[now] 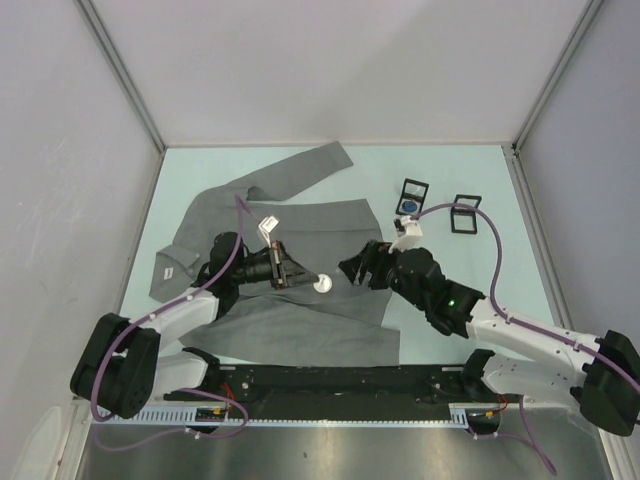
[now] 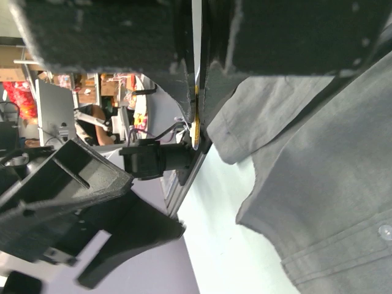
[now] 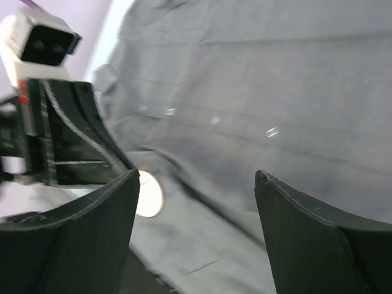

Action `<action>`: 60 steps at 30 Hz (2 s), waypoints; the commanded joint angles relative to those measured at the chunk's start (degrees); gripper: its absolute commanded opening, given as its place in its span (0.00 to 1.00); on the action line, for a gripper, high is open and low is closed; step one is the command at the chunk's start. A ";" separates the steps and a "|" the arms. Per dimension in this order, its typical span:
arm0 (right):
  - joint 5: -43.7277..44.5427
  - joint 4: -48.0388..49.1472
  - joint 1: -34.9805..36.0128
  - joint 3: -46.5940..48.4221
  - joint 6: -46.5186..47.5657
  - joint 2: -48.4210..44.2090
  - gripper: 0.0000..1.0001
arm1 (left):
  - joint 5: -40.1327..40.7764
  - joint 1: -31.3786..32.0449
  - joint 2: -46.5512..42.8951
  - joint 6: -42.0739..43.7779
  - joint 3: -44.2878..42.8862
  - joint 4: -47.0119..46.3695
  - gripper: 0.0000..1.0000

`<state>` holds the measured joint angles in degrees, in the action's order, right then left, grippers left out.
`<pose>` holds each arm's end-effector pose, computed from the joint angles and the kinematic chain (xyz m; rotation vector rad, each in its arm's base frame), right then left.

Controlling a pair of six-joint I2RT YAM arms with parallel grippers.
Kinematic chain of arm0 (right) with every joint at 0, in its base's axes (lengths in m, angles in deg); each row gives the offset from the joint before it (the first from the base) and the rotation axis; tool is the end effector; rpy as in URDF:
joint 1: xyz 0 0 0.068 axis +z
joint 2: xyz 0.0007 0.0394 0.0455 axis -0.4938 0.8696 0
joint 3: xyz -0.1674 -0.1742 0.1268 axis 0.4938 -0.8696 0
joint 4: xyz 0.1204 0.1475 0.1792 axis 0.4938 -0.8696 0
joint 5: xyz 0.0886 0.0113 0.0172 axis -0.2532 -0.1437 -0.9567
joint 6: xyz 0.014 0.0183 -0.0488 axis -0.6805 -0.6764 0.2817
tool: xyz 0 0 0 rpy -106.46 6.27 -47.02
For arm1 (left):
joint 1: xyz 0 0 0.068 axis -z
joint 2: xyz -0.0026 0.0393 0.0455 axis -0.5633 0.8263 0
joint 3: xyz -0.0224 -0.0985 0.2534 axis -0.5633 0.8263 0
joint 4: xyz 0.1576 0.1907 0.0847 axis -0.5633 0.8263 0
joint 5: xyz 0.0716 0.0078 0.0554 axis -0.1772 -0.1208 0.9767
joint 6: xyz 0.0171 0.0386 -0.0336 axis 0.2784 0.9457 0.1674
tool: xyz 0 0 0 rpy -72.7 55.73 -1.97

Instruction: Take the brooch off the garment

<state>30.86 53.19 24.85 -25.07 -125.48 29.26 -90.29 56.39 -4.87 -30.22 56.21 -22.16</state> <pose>0.1431 0.1830 0.2640 -0.0851 1.9582 0.8249 0.2038 -0.1129 0.1993 0.1157 2.1441 -1.7021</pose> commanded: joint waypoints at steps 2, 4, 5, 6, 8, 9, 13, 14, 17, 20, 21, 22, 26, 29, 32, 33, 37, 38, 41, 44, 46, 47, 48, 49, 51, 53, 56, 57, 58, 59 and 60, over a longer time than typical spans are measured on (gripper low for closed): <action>-18.26 3.41 -3.63 1.78 -18.45 1.81 0.76 | -1.18 -0.22 -0.13 -5.69 1.22 -8.75 0.00; -20.11 7.01 -3.20 1.87 -18.45 3.48 0.75 | -1.62 -0.22 0.39 -8.25 1.84 -12.08 0.01; -20.64 7.98 -3.19 1.87 -18.45 4.09 0.75 | -1.89 -0.22 0.57 -10.96 2.54 -15.05 0.01; -21.34 9.56 -3.19 1.87 -18.62 4.71 0.74 | -2.15 -0.22 0.92 -12.29 2.81 -16.47 0.00; -20.91 10.36 -2.93 1.78 -18.89 5.06 0.73 | -3.03 -0.22 1.63 -15.01 3.16 -18.76 0.00; -20.65 10.36 -2.93 1.78 -18.89 5.15 0.72 | -3.29 -0.22 1.71 -15.55 3.16 -19.38 0.00; -21.00 11.24 -2.93 1.78 -18.54 5.68 0.60 | -3.38 -0.22 1.80 -16.26 3.25 -19.74 0.00; -21.08 11.42 -3.02 1.78 -18.62 5.94 0.54 | -3.38 -0.22 1.72 -16.34 3.25 -19.83 0.00; -21.61 12.03 -3.02 1.78 -19.06 6.64 0.47 | -3.29 -0.22 1.54 -16.96 3.42 -20.61 0.00; -22.84 12.82 -2.93 1.78 -19.32 7.61 0.43 | -3.38 -0.22 1.45 -17.31 3.16 -20.71 0.01; -23.02 13.00 -2.93 1.78 -19.50 7.70 0.43 | -3.21 -0.22 1.54 -17.31 3.16 -20.71 0.00; -23.02 13.09 -2.93 1.78 -19.50 7.70 0.43 | -3.21 -0.31 1.54 -17.31 3.07 -20.62 0.01; -23.19 13.35 -2.93 1.78 -19.41 7.53 0.38 | -3.56 -0.22 1.89 -17.22 2.63 -20.53 0.00; -23.19 12.91 -2.93 1.78 -19.33 7.09 0.39 | -3.82 -0.22 2.42 -17.05 2.72 -20.71 0.00; -23.28 12.30 -2.93 1.69 -18.71 6.47 0.38 | -4.00 -0.22 3.12 -17.14 2.98 -21.06 0.00; -23.37 12.04 -2.93 1.78 -18.71 6.56 0.37 | -4.00 -0.31 3.21 -17.31 3.07 -21.32 0.01; -24.51 11.68 -3.02 1.69 -18.01 6.91 0.32 | -4.70 -0.22 3.82 -18.63 3.34 -23.34 0.00; -24.69 11.77 -2.84 1.78 -17.83 7.00 0.32 | -4.87 -0.22 3.91 -18.80 3.42 -23.43 0.00; -24.95 12.30 -2.67 1.78 -17.83 7.44 0.31 | -4.88 -0.22 3.74 -19.07 3.42 -23.87 0.00; -24.95 12.30 -2.49 1.78 -17.66 7.61 0.29 | -4.96 -0.22 3.65 -19.16 3.42 -23.87 0.00; -24.95 12.12 -2.32 1.78 -17.57 7.70 0.27 | -4.88 -0.22 3.56 -19.24 3.51 -23.78 0.00; -24.95 11.95 -2.32 1.78 -17.31 7.61 0.26 | -4.88 -0.22 3.56 -19.16 3.51 -23.78 0.00; -24.95 11.86 -2.14 1.69 -17.13 7.61 0.26 | -4.88 -0.22 3.65 -19.33 3.43 -23.70 0.00; -24.52 11.60 -2.05 1.78 -16.87 7.61 0.26 | -5.05 -0.22 3.65 -19.51 3.42 -23.96 0.00; -24.25 11.51 -1.79 1.78 -16.34 7.61 0.25 | -5.05 -0.22 3.56 -20.12 3.42 -24.48 0.00; -23.64 11.77 -1.44 1.78 -16.08 7.79 0.24 | -5.05 -0.22 3.56 -20.65 3.42 -25.01 0.00; -22.41 12.64 -0.65 1.69 -15.55 7.96 0.23 | -4.97 -0.22 3.12 -22.14 3.69 -26.07 0.00; -21.97 12.91 -0.21 1.78 -15.20 8.05 0.22 | -4.88 -0.22 2.95 -23.02 3.86 -26.68 0.00; -21.01 13.52 0.05 1.78 -15.11 8.23 0.22 | -4.70 -0.22 2.86 -23.55 4.04 -27.12 0.00; -20.56 13.79 0.67 1.78 -14.93 8.31 0.22 | -4.61 -0.22 2.68 -24.42 4.21 -27.47 0.00; -20.12 14.05 1.02 1.78 -14.76 8.58 0.22 | -4.44 -0.22 2.60 -24.87 4.56 -28.17 0.00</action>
<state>9.07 63.99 23.45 -25.02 -141.98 37.11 -94.60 55.89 -1.00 -51.36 60.30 -43.47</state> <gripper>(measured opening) 0.233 0.011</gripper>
